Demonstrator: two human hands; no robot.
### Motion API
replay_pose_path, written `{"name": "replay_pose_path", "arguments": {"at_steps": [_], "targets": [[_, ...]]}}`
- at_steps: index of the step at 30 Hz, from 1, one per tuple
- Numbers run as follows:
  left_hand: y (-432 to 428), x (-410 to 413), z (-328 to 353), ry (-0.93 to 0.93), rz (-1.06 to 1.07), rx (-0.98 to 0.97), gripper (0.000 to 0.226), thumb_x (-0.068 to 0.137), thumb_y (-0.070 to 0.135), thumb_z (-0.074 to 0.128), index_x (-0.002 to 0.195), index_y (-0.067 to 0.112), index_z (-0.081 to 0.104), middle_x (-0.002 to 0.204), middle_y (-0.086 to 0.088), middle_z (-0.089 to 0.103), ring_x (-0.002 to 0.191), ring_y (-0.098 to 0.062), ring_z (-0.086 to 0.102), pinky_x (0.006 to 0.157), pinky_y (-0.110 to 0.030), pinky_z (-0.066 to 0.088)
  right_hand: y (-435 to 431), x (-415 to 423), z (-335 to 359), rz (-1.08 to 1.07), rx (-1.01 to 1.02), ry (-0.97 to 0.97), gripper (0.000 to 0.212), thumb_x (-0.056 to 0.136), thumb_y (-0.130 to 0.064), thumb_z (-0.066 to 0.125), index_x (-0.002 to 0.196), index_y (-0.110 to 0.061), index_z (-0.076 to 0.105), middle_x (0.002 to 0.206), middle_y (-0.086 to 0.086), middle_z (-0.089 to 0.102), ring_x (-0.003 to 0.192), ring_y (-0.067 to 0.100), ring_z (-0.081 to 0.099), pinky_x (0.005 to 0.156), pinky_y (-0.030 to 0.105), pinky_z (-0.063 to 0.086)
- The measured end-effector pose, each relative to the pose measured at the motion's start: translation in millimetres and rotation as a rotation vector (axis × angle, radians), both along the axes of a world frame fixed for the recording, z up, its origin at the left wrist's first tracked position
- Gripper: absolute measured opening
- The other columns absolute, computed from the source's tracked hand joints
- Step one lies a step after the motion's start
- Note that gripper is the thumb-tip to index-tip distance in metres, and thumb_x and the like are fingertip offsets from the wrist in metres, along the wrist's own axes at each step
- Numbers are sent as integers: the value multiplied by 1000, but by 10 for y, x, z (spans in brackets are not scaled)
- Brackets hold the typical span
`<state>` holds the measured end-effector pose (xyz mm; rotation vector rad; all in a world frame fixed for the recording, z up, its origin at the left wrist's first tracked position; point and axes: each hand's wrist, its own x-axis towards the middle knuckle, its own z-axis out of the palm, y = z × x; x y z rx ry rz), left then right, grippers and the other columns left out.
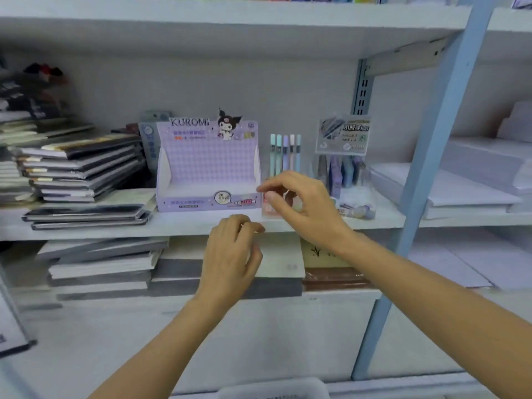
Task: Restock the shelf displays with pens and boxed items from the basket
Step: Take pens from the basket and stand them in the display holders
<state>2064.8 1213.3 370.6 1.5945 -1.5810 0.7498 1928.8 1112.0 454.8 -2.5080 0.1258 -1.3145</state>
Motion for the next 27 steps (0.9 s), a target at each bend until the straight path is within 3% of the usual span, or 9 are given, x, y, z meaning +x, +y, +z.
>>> {"name": "replay_pose_path", "arguments": {"at_steps": [6,9,11,14,18,21,23,27], "targets": [[413,-147,-1360,231,49,187,24,77,-6,66,97,7,64,95,-8,58,79,-25,54,64,-37,46,323,-17,-1454,95,252,292,14,95,-11,58,96,-8,72,89,-2,68,76,6,58,66,19,46],[711,-232,-2144,359,90,435,22,80,-6,67,98,6,66,98,-9,60,83,-29,59,67,-41,50,333,-48,-2269,97,388,512,15,96,-16,57,98,-12,71,92,-6,67,76,5,57,68,14,43],[916,-286,-2603,419,150,672,23,86,2,63,109,9,64,111,-8,60,96,-30,60,77,-39,49,325,-97,-2794,81,467,659,17,97,-19,55,100,-12,71,93,-3,69,77,6,58,69,17,44],[1196,-304,-3187,466,268,973,38,100,21,45,138,20,45,148,-1,38,134,-21,40,102,-30,36,388,-190,-3516,42,584,900,21,98,-27,54,107,-15,68,100,1,69,87,15,62,78,30,50],[1498,-277,-3631,504,303,1211,52,104,32,32,153,21,17,163,4,4,147,-11,14,116,-26,22,636,-301,-4266,102,733,1271,32,97,-35,54,120,-14,57,116,3,64,96,21,62,88,37,51],[1635,-283,-3821,564,263,1223,55,103,32,39,153,21,19,161,7,-7,147,-10,16,115,-26,24,856,-337,-4634,76,781,1382,40,93,-41,59,119,-12,50,102,6,62,90,22,59,79,36,50],[1670,-291,-3890,583,245,1163,55,101,28,46,152,19,26,161,5,-3,146,-14,23,113,-30,28,989,-342,-4790,16,797,1384,45,90,-44,62,117,-13,46,93,0,52,83,17,52,69,31,42],[1669,-296,-3954,569,250,1121,52,101,27,44,151,19,28,161,4,-1,146,-16,24,113,-30,28,1079,-311,-4962,-31,804,1351,36,92,-29,62,117,-11,43,102,8,58,89,22,57,73,32,44]]}}
